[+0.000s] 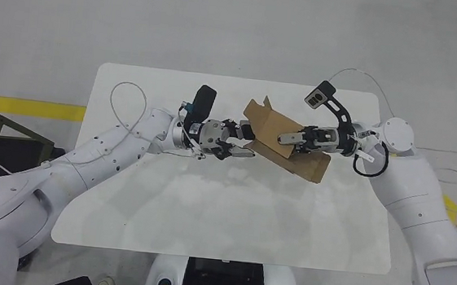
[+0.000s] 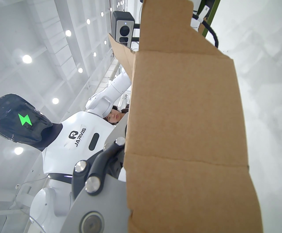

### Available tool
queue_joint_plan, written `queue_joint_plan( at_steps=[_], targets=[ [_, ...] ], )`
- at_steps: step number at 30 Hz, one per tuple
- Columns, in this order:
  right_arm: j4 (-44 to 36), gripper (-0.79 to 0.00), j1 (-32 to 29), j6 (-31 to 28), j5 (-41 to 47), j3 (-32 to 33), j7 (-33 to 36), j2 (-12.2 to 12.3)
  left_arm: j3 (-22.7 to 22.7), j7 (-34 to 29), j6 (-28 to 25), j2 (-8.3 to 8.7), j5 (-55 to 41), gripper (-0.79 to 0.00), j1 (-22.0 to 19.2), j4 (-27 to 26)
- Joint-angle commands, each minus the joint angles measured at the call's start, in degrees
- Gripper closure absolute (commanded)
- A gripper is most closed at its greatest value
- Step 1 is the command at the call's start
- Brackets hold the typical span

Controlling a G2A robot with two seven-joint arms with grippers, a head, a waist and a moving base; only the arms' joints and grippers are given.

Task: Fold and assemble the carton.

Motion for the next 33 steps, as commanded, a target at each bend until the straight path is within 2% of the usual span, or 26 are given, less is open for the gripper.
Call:
queue_joint_plan(
  at_steps=[1,7,15,27,33],
  targets=[
    [-0.20,0.000,-0.09,0.00,0.13,0.06,0.00,0.01,0.30,0.00,0.00,-0.08,-0.54,-0.314,-0.05,-0.02],
    [-0.94,0.000,-0.55,0.00,0.30,0.21,0.00,0.24,1.51,0.00,0.00,-0.26,-3.16,-0.246,-0.42,0.46],
    [-1.00,0.000,-0.73,0.00,0.71,0.13,0.00,0.64,2.46,0.00,0.00,0.12,-3.53,-0.296,-1.09,-0.06],
    [-1.17,0.000,-0.62,0.00,1.11,-0.47,0.00,0.83,1.10,0.00,0.00,1.19,-4.66,-0.283,-0.67,0.52],
    [-2.05,0.000,-0.29,0.00,1.10,-1.43,0.00,0.96,1.31,0.00,0.00,1.14,-5.63,-0.259,-0.73,-0.09]
  ],
)
